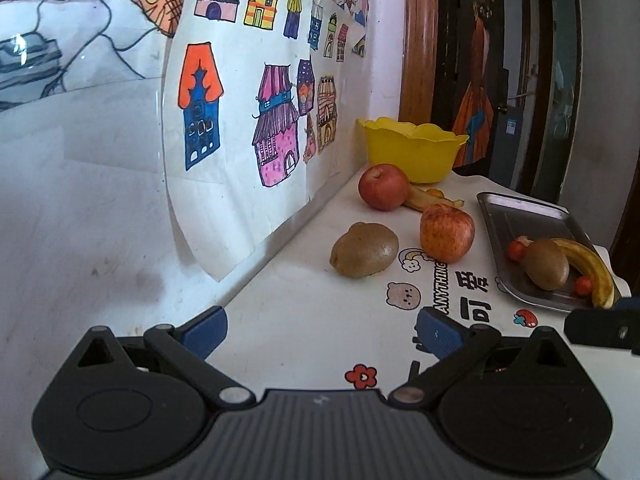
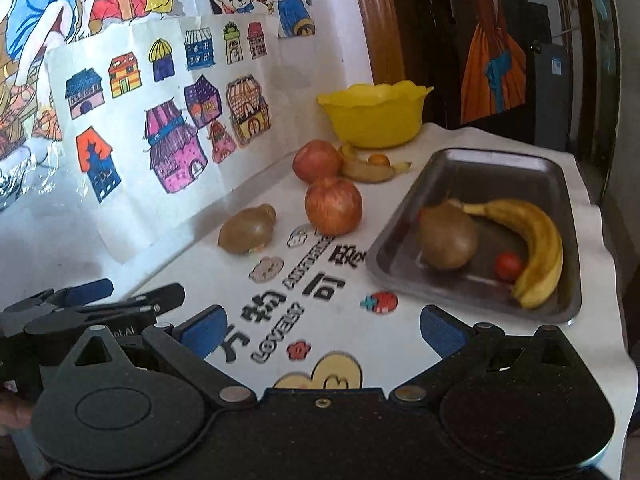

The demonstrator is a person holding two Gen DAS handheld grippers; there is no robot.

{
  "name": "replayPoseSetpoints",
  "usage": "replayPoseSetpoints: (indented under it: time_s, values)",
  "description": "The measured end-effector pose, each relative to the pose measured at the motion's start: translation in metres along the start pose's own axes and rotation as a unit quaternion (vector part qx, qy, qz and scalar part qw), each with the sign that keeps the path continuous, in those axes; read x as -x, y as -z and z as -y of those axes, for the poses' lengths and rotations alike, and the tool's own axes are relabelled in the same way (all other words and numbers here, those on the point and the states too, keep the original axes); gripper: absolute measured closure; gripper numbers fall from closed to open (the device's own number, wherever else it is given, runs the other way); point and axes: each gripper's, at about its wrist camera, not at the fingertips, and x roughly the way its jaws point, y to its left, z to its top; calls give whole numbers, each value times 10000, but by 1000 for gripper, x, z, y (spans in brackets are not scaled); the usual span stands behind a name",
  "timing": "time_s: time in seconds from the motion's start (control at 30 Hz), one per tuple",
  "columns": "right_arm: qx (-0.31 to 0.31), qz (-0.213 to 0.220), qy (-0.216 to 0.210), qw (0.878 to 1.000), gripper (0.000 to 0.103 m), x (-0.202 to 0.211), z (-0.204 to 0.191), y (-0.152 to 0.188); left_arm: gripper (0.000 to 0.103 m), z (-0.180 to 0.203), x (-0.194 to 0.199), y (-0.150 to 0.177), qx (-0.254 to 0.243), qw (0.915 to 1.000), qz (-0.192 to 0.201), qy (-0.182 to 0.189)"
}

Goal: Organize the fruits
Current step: 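Withdraw both open tools from the metal tray, then close the left tool on a brown kiwi while the right tool grasps a red apple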

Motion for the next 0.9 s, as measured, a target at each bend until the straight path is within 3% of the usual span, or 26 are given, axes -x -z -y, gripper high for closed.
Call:
replayPoseSetpoints:
  time_s: [0.47,0.77,0.9]
  values:
    - [163,141,-105,9997,1,-12,7,-55,0,10,-17,-37,-201,9995,-166,-181]
    - [834,492,-220,9951,1,-49,28,-66,0,14,-44,-54,-125,9993,-223,-269]
    - [944,438,-276,9942,1,-69,33,-70,0,15,-61,-58,-122,9990,-266,-327]
